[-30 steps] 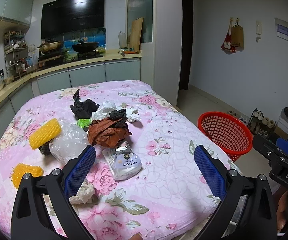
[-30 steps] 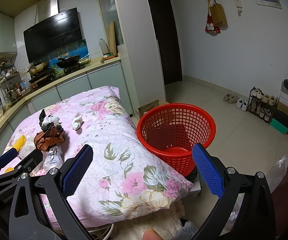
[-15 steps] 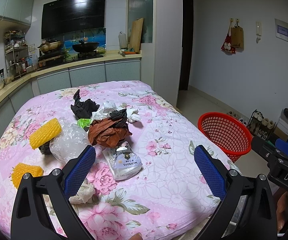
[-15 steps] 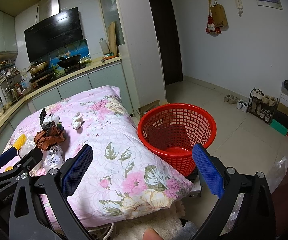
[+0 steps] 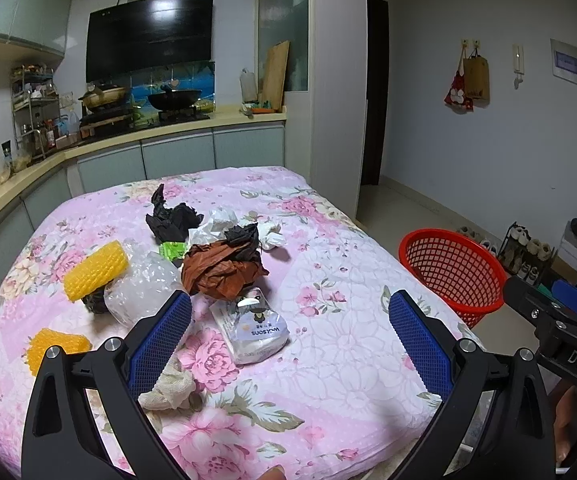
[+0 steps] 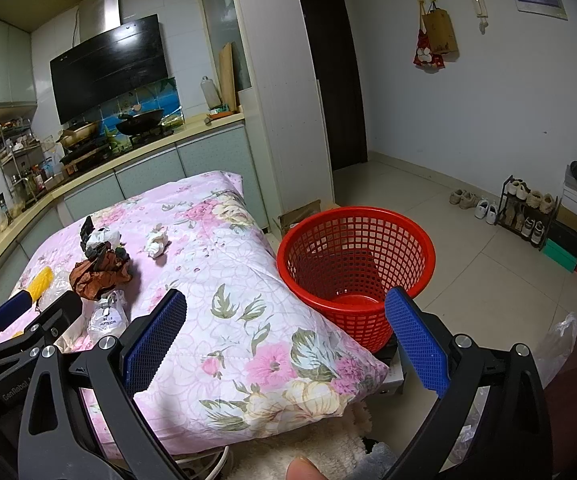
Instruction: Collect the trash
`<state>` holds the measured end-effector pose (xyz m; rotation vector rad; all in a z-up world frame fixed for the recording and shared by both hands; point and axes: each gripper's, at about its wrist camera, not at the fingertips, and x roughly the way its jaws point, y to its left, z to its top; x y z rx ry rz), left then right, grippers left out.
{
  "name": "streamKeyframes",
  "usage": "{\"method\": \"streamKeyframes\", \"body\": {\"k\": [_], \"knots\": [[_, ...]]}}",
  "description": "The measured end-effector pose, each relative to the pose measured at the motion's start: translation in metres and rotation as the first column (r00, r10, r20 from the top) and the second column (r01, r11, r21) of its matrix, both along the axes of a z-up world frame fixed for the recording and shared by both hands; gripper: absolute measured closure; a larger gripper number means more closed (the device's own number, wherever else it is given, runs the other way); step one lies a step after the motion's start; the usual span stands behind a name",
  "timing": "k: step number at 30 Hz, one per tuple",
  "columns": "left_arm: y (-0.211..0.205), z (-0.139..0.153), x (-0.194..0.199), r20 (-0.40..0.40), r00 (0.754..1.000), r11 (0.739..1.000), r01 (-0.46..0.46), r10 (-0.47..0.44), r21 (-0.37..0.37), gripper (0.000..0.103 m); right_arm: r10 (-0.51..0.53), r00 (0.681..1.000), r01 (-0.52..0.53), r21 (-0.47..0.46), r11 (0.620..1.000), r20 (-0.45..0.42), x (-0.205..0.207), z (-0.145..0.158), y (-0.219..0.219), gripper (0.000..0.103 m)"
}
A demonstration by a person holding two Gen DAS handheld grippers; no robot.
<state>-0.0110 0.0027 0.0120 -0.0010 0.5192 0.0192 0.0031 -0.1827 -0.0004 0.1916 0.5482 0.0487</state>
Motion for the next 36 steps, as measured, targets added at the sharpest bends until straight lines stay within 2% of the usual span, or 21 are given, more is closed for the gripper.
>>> {"method": "streamKeyframes", "body": {"k": [16, 24, 30, 36], "knots": [[0.001, 0.0, -0.002, 0.009, 1.0, 1.0, 0.001, -0.001, 0.0, 0.007, 0.007, 1.0, -0.007, -0.004, 1.0, 0.002, 0.0, -0.003, 0.006, 0.007], [0.016, -0.007, 0.002, -0.023, 0.999, 0.999, -0.031, 0.03, -0.01, 0.007, 0.046, 0.999, -0.046, -0.014, 0.999, 0.001, 0.001, -0.01, 0.014, 0.007], [0.052, -0.01, 0.004, -0.055, 0.993, 0.994, -0.107, 0.105, -0.032, 0.007, 0.128, 0.992, -0.128, -0.041, 0.991, -0.016, 0.005, -0.018, 0.03, 0.007], [0.114, -0.007, 0.002, -0.074, 0.965, 0.963, -0.256, 0.25, -0.085, 0.007, 0.247, 0.961, -0.25, -0.008, 0.968, -0.128, 0.027, -0.034, 0.055, 0.007]]}}
